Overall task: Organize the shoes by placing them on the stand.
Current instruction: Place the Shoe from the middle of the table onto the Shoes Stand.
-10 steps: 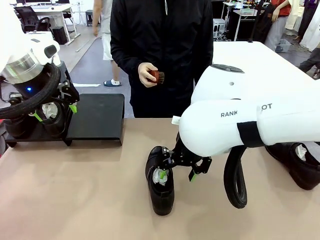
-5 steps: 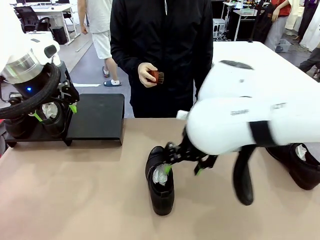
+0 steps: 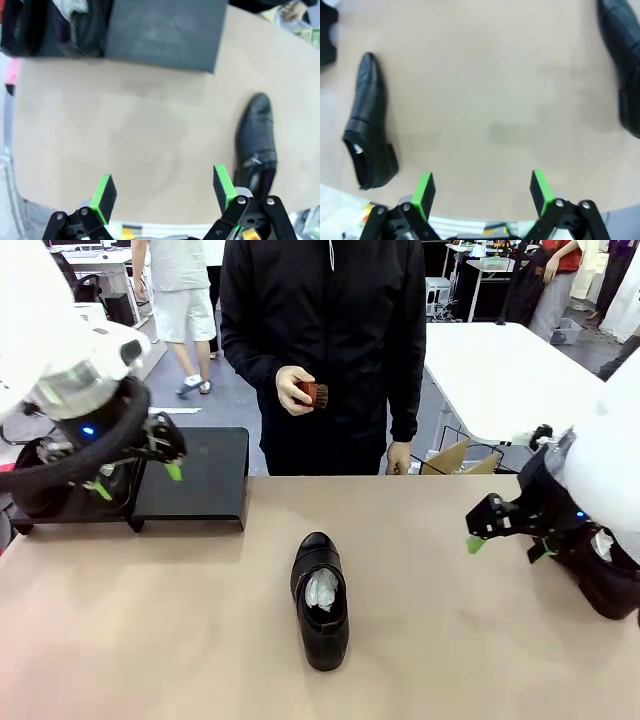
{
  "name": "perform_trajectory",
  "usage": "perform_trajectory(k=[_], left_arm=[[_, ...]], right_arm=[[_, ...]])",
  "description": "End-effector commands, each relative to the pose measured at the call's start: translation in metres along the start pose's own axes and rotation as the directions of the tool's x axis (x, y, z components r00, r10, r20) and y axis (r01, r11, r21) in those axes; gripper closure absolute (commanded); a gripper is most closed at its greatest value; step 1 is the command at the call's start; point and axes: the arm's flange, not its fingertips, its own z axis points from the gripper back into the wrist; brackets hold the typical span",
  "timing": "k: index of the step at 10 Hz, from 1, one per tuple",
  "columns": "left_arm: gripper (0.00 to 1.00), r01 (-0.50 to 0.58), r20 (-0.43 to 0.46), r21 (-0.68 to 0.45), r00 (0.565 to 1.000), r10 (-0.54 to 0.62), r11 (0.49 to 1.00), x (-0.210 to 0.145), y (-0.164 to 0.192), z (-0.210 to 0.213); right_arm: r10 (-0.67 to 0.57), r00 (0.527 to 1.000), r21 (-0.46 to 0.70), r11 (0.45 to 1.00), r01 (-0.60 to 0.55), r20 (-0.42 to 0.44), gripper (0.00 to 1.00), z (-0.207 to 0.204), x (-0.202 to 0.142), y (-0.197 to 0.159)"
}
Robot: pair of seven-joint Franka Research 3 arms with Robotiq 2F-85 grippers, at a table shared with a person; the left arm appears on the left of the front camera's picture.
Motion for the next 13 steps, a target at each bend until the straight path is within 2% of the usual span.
perform_trajectory(k=[1,2,3,4,5,7,8,10,13], left_arm=[[0.00,-0.129,-0.089,-0.076,0.988,0.123,0.989,-0.035,-0.036,0.001],[0.00,-0.144,-0.084,-0.081,0.987,0.137,0.986,-0.033,-0.038,0.002],[0.00,-0.042,-0.045,-0.027,0.998,0.041,0.999,-0.023,-0.024,0.000],[0.00,-0.042,-0.045,-0.027,0.998,0.041,0.999,-0.023,-0.024,0.000],[0.00,-0.084,-0.077,-0.052,0.994,0.080,0.995,-0.041,-0.044,0.000],[0.00,-0.067,-0.148,-0.079,0.988,0.055,0.995,-0.071,-0.088,-0.023],[0.00,-0.027,-0.184,-0.110,0.983,0.006,0.994,-0.089,-0.117,-0.035],[0.00,0.084,-0.191,-0.122,0.976,-0.107,0.989,-0.111,-0.159,-0.060],[0.00,0.246,-0.147,-0.132,0.953,-0.264,0.960,-0.132,-0.212,-0.085]], right_arm=[[-0.048,0.999,0.021,0.999,0.049,-0.023,0.00,-0.016,-0.007,-0.019],[-0.098,0.995,0.023,0.995,0.098,-0.033,0.00,-0.019,-0.005,-0.024],[-0.028,1.000,-0.001,1.000,0.028,-0.006,0.00,-0.002,0.004,-0.010],[-0.028,1.000,-0.001,1.000,0.028,-0.006,0.00,-0.002,0.004,-0.010],[-0.028,1.000,-0.001,1.000,0.028,-0.006,0.00,-0.002,0.004,-0.010],[-0.028,1.000,-0.001,1.000,0.028,-0.006,0.00,-0.002,0.004,-0.010],[-0.028,1.000,-0.001,1.000,0.028,-0.006,0.00,-0.002,0.004,-0.010],[-0.028,1.000,-0.001,1.000,0.028,-0.006,0.00,-0.002,0.004,-0.010],[-0.028,1.000,-0.001,1.000,0.028,-0.006,0.00,-0.002,0.004,-0.010]])
